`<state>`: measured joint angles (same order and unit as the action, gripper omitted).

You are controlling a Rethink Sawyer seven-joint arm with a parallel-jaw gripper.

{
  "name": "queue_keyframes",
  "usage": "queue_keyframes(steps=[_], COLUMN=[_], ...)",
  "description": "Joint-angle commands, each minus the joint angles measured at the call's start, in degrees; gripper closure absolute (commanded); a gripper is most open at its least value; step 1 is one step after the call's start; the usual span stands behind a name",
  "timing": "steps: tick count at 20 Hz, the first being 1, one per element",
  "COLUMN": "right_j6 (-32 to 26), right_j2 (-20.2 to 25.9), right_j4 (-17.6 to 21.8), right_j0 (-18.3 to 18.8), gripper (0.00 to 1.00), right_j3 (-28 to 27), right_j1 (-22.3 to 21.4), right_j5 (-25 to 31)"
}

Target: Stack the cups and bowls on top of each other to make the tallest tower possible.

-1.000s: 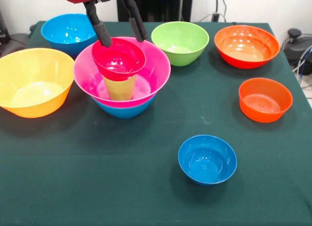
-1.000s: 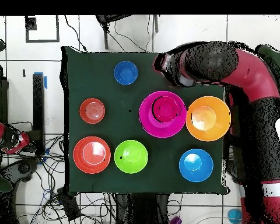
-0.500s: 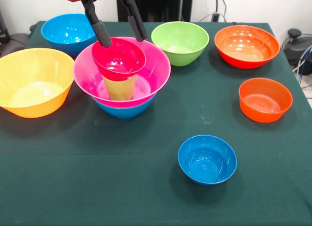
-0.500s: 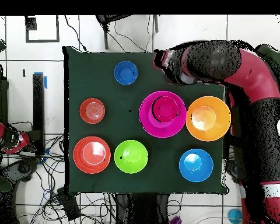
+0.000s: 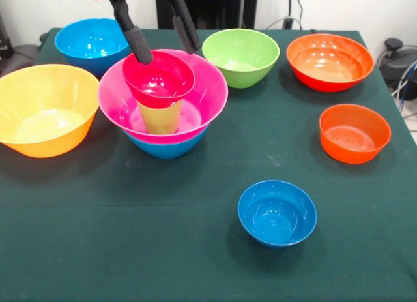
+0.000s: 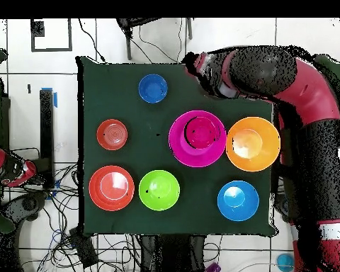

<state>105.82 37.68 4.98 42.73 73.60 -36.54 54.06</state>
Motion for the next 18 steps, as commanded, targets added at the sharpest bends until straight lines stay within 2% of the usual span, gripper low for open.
queue_keyframes(steps=[1, 18], right_j6=[6.0, 6.7], right_j2=[-3.4, -4.0], right_j4=[-0.8, -2.5], right_j0=[-2.0, -3.1], gripper=[0.00, 0.00], right_j3=[1.9, 0.6], right_j1=[3.5, 4.2], right_j5=[-2.1, -3.0])
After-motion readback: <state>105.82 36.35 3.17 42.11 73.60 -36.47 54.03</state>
